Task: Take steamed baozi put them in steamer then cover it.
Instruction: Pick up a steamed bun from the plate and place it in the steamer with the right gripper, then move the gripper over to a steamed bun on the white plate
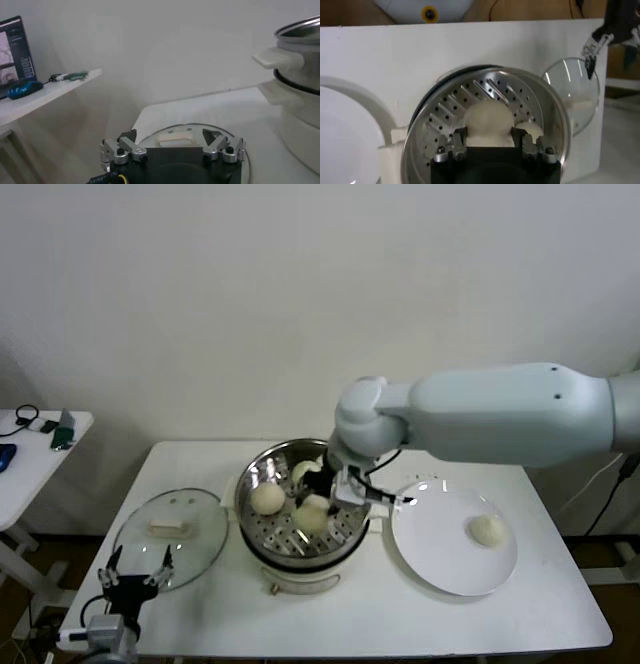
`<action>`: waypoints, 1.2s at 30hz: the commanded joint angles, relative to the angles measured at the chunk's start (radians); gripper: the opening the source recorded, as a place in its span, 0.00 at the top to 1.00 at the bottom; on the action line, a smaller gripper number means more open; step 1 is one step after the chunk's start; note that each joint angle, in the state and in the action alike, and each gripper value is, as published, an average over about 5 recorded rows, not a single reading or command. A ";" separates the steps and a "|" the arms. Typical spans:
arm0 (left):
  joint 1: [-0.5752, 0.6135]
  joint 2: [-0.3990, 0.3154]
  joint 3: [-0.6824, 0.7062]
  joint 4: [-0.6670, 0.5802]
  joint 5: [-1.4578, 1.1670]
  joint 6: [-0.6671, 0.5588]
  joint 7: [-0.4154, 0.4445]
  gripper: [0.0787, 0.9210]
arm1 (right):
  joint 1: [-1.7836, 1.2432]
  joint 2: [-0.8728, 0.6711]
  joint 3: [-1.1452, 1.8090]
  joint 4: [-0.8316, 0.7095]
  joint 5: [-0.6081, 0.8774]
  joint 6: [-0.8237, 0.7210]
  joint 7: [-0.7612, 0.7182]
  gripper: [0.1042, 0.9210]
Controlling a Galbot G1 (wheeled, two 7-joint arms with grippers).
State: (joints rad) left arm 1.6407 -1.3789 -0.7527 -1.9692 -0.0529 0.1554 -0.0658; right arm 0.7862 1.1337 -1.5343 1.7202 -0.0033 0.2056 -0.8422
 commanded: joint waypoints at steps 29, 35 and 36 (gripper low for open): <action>-0.004 0.002 0.004 0.000 -0.005 0.000 0.000 0.12 | 0.092 -0.029 0.006 -0.151 0.298 0.015 -0.146 0.12; -0.012 -0.003 0.009 -0.004 -0.014 0.000 -0.001 0.12 | 0.336 -0.234 -0.208 -0.159 0.713 -0.245 -0.222 0.12; -0.014 -0.004 0.009 -0.004 -0.017 0.000 -0.001 0.12 | 0.355 -0.270 -0.239 -0.165 0.732 -0.287 -0.223 0.12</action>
State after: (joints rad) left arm 1.6286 -1.3820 -0.7439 -1.9730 -0.0618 0.1557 -0.0672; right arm 0.9109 1.0624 -1.6093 1.5737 0.3337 0.1332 -0.9678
